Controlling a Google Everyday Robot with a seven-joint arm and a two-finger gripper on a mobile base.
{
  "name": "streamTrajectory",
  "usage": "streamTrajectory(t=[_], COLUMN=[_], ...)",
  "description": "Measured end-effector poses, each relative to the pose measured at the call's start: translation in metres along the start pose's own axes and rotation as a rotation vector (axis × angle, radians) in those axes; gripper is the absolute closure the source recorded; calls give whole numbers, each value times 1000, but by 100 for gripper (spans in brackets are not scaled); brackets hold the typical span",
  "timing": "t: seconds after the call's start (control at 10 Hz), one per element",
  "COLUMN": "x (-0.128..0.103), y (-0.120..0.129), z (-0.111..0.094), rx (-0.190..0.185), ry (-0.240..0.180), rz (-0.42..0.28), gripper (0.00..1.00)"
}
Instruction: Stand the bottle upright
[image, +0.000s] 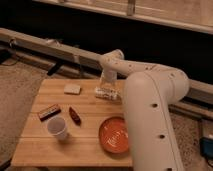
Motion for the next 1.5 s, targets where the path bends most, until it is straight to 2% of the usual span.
streamTrajectory(t=[0.3, 0.6, 1.1, 1.2, 1.5], x=[-11, -13, -18, -15, -8], y=[10, 21, 22, 18, 17], z=[-3, 10, 39, 46, 50], rx=[-2, 15, 53, 70, 80], ry=[-33, -44, -40, -25, -17], rz=[21, 18, 11, 11, -14], gripper=[37, 37, 37, 37, 37])
